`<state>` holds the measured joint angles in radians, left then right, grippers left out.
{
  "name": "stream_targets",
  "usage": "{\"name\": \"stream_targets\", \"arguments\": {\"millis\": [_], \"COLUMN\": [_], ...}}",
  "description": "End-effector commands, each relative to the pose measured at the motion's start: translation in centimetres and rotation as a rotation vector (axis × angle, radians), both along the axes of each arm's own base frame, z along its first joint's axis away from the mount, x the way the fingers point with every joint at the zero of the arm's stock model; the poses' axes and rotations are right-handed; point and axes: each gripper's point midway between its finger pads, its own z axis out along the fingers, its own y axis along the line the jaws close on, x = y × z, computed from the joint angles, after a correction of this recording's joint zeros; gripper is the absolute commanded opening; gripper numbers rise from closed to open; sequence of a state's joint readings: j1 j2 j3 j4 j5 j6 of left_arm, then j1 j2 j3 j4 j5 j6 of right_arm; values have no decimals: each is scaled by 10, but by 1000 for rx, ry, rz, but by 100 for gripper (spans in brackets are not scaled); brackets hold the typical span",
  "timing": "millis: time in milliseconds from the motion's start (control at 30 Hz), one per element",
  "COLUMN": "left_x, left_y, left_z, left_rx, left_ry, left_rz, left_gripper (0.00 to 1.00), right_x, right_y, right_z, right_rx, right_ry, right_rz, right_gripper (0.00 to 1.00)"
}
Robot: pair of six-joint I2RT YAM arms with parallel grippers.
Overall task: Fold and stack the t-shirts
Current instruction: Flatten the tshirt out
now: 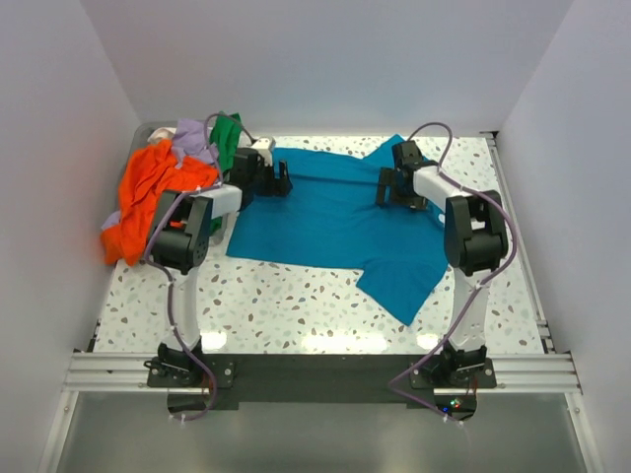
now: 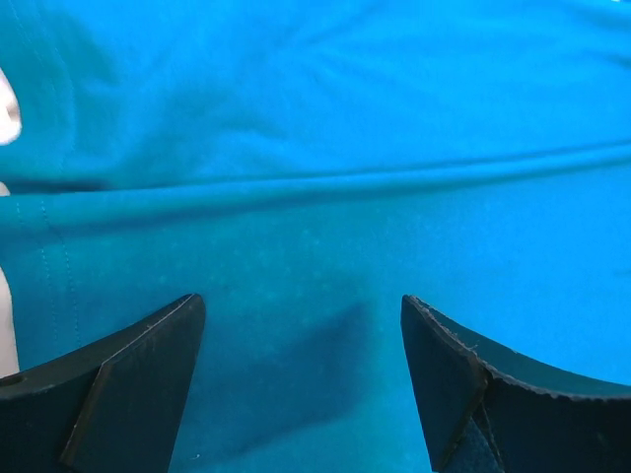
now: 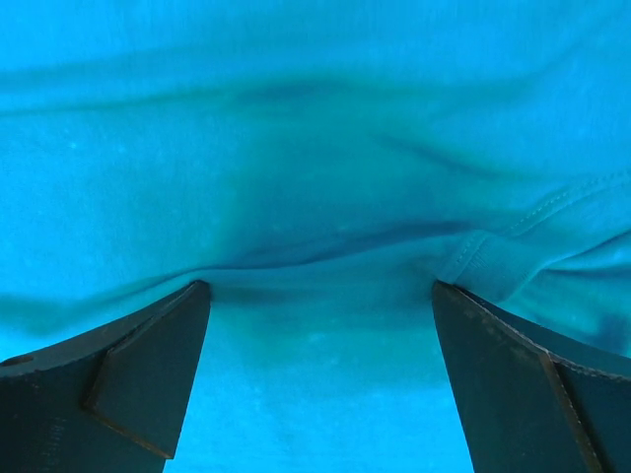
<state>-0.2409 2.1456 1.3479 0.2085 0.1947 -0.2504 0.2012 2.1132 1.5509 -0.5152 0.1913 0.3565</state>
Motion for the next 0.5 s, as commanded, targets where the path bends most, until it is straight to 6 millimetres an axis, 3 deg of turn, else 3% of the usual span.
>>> {"name": "stream_targets", "arguments": {"millis": [0,133,200,233,267,300,367,467], "left_x": [9,21,22,14,14,11,-9,-44], "left_y": [10,9,15,18,20,26,32,40], "left_z": [-19,-8,9,8,34,42,67,83], "left_rx": [27,33,48,55,53,68,79,121], "left_ry": [68,26,-13,-18,-67,-88,-141,-184], "left_rz": [23,23,42,52,65,96,129,187], "left_gripper": [86,85,84,84,84,84,84,84], "right_x": [-1,10,15,16,18,19,19,15], "right_y": [-13,-13,-7,-6,-4,-2,0,0], "right_z": [-20,-15,-7,-3,6,11,26,36], "right_rx": [-25,-19,5,13,26,35,47,58], "right_ry": [84,82,61,51,26,13,-19,-40], "right_rz": [-18,-2,13,16,20,26,32,40], "right_gripper": [99,99,99,99,99,99,99,99]}}
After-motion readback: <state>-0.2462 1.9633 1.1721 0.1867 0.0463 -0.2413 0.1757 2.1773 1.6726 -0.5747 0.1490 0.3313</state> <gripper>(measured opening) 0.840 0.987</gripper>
